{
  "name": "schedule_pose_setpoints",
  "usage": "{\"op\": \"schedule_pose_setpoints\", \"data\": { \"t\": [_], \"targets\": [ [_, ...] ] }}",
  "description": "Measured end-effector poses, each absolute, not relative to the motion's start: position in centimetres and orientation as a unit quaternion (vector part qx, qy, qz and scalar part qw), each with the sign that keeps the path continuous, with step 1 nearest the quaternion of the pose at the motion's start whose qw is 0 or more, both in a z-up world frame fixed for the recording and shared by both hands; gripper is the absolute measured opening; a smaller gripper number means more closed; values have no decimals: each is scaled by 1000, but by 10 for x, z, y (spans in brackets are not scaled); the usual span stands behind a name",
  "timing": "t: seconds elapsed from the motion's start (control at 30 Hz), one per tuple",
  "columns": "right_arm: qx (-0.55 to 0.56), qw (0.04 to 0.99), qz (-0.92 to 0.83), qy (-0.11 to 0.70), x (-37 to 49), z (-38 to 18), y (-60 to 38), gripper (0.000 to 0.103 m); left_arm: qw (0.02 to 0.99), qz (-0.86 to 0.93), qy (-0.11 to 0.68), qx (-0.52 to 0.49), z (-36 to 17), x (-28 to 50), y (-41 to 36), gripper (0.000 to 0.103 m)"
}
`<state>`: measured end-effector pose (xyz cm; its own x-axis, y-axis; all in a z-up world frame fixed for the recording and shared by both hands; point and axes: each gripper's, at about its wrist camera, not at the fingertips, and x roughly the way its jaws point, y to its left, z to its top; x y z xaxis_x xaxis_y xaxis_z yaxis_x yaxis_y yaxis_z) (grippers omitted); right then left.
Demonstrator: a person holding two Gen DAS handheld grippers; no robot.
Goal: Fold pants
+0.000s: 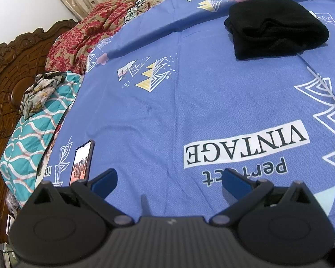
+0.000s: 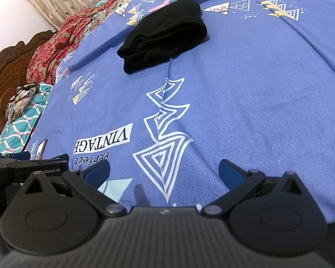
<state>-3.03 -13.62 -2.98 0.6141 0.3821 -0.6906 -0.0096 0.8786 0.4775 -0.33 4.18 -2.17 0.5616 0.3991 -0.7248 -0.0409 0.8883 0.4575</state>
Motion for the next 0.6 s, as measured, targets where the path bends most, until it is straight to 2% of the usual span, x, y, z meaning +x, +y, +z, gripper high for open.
{"op": "schedule_pose_setpoints", "data": {
  "t": [0.6],
  "targets": [
    [220, 871, 113, 425, -31, -29, -137, 103, 860, 124, 452, 200, -23, -2, 41, 103]
  ]
}}
